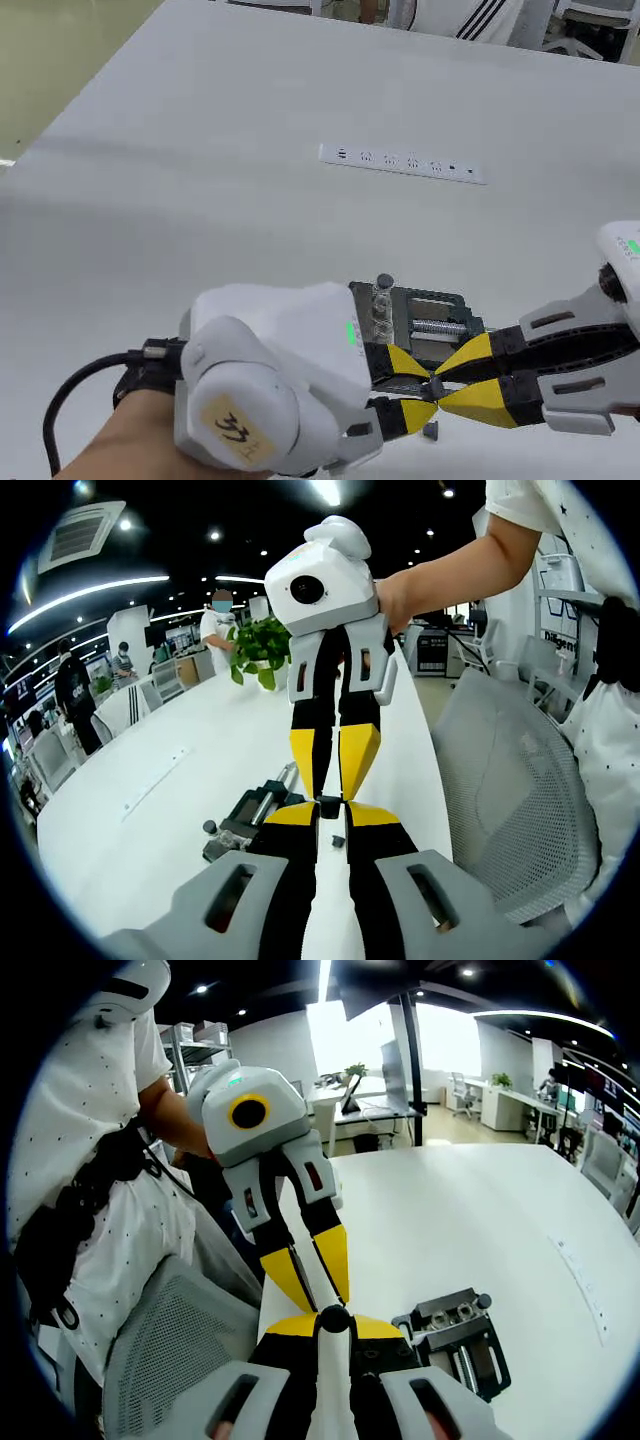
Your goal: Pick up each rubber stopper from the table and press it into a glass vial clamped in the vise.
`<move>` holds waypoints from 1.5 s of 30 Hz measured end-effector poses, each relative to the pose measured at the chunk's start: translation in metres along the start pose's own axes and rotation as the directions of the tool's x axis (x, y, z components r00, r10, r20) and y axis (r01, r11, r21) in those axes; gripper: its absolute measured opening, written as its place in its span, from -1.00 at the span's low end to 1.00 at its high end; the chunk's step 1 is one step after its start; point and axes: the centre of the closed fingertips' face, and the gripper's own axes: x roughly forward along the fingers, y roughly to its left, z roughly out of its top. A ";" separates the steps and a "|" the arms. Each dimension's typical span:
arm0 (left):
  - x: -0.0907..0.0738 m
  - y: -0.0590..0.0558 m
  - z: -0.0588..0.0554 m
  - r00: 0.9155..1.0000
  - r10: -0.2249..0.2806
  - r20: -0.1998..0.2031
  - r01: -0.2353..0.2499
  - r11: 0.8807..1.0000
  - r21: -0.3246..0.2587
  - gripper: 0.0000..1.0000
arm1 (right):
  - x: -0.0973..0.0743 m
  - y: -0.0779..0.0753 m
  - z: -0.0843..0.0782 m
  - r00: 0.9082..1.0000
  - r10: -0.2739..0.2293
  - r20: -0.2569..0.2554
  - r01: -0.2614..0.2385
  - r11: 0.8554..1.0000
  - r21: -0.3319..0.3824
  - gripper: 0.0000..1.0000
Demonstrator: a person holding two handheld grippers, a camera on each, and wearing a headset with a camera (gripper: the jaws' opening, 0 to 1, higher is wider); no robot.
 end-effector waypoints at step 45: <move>-0.037 0.079 -0.064 0.979 0.204 0.026 -0.197 0.965 -0.175 0.02 | 0.040 -0.128 -0.006 0.919 -0.137 -0.369 0.158 0.987 0.028 -0.89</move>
